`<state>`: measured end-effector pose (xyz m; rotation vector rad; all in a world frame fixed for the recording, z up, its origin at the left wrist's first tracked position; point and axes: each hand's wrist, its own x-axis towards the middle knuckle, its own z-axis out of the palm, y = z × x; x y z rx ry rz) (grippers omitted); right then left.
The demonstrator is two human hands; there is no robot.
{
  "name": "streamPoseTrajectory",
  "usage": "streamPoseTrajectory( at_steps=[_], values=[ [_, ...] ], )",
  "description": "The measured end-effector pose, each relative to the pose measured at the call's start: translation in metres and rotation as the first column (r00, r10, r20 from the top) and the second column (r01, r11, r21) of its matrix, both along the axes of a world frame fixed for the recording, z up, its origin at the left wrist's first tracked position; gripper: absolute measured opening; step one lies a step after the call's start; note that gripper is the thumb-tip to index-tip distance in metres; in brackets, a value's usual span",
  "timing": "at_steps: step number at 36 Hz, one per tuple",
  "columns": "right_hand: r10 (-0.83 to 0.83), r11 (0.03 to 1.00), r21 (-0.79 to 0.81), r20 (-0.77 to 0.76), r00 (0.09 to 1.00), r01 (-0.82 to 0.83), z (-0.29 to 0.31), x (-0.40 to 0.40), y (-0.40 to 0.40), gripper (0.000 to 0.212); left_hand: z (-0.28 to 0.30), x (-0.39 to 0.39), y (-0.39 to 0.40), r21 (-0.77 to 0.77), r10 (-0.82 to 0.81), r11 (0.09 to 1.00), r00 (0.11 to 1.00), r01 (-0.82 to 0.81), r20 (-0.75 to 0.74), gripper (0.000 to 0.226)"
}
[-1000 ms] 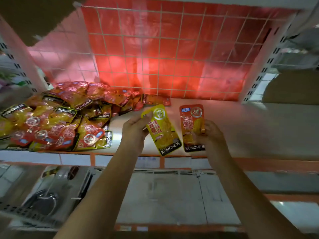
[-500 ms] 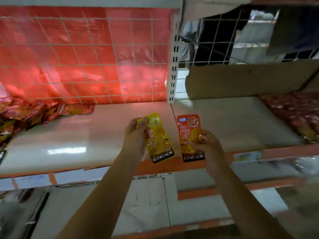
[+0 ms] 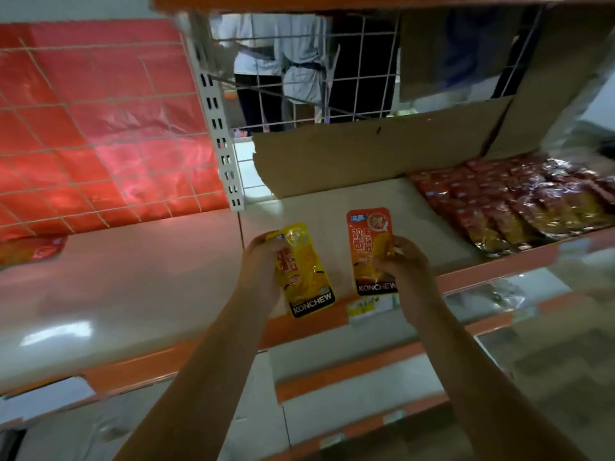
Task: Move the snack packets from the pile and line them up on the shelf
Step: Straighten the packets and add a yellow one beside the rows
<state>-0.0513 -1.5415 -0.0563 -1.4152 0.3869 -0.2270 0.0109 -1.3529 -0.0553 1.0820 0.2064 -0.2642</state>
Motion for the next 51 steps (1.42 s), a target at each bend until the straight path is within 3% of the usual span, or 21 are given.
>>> streamPoseTrajectory(
  at_steps=[2, 4, 7, 10, 13, 15, 17, 19, 20, 22, 26, 38, 42, 46, 48, 50, 51],
  values=[
    [0.006, 1.000, 0.028, 0.034, 0.999, -0.006, -0.003, 0.006, -0.028, 0.039, -0.001, 0.006, -0.028, 0.003, -0.010, 1.000, 1.000, 0.010, -0.005, 0.042],
    [-0.006, 1.000, -0.004, 0.026, 1.000, 0.006, -0.008, 0.021, -0.058, 0.029, -0.002, 0.014, -0.058, 0.002, 0.009, 1.000, 1.000, -0.009, -0.003, 0.034],
    [0.018, 0.973, -0.230, -0.020, 1.000, -0.022, -0.014, 0.050, -0.100, 0.020, -0.001, 0.024, -0.101, -0.011, 0.031, 0.999, 1.000, -0.031, 0.006, 0.023],
    [0.065, 0.840, -0.535, -0.064, 0.996, -0.089, -0.015, 0.079, -0.128, 0.043, -0.002, 0.029, -0.136, -0.001, 0.075, 0.997, 0.997, -0.075, 0.034, 0.015],
    [0.149, 0.700, -0.692, -0.100, 0.984, -0.176, -0.014, 0.101, -0.142, 0.052, -0.002, 0.024, -0.158, 0.028, 0.099, 0.994, 0.993, -0.101, 0.066, 0.019],
    [0.237, 0.558, -0.779, -0.182, 0.954, -0.287, -0.014, 0.111, -0.146, 0.048, -0.001, 0.023, -0.164, 0.041, 0.121, 0.991, 0.990, -0.124, 0.066, 0.039],
    [0.179, 0.273, -0.896, -0.310, 0.934, -0.350, -0.015, 0.123, -0.146, 0.048, -0.001, 0.025, -0.165, 0.067, 0.151, 0.986, 0.986, -0.156, 0.065, 0.040],
    [0.037, -0.038, -0.912, -0.410, 0.911, -0.409, -0.019, 0.137, -0.149, 0.053, -0.001, 0.028, -0.167, 0.102, 0.184, 0.977, 0.981, -0.189, 0.057, 0.032],
    [-0.004, -0.146, -0.892, -0.431, 0.902, -0.427, -0.020, 0.144, -0.149, 0.052, -0.001, 0.029, -0.168, 0.123, 0.204, 0.970, 0.977, -0.210, 0.059, 0.030],
    [-0.038, -0.275, -0.861, -0.435, 0.899, -0.428, -0.021, 0.157, -0.150, 0.050, -0.001, 0.030, -0.171, 0.160, 0.239, 0.955, 0.968, -0.248, 0.075, 0.025],
    [-0.059, -0.370, -0.832, -0.423, 0.904, -0.413, -0.022, 0.181, -0.159, 0.048, -0.002, 0.036, -0.176, 0.207, 0.319, 0.923, 0.946, -0.323, 0.052, 0.018],
    [-0.030, -0.410, -0.833, -0.393, 0.919, -0.370, -0.023, 0.208, -0.171, 0.040, -0.007, 0.052, -0.185, 0.160, 0.353, 0.920, 0.934, -0.358, 0.057, 0.015],
    [0.018, -0.305, -0.894, -0.349, 0.937, -0.327, -0.024, 0.209, -0.174, 0.038, -0.014, 0.059, -0.181, 0.181, 0.381, 0.907, 0.924, -0.382, 0.040, 0.022],
    [0.208, -0.088, -0.981, -0.186, 0.960, -0.171, -0.019, 0.200, -0.167, 0.043, -0.012, 0.065, -0.173, 0.207, 0.408, 0.892, 0.913, -0.403, 0.016, 0.026],
    [0.392, 0.202, -0.962, -0.092, 0.915, -0.183, -0.018, 0.190, -0.154, 0.039, -0.011, 0.070, -0.166, 0.194, 0.376, 0.905, 0.925, -0.379, 0.050, 0.047],
    [0.515, 0.540, -0.726, -0.115, 0.849, -0.426, -0.014, 0.176, -0.136, 0.039, -0.010, 0.075, -0.160, 0.184, 0.336, 0.920, 0.938, -0.346, 0.082, 0.050],
    [0.557, 0.639, -0.557, -0.141, 0.818, -0.531, -0.012, 0.169, -0.128, 0.042, -0.009, 0.078, -0.156, 0.192, 0.310, 0.926, 0.946, -0.324, 0.097, 0.047]
  ],
)
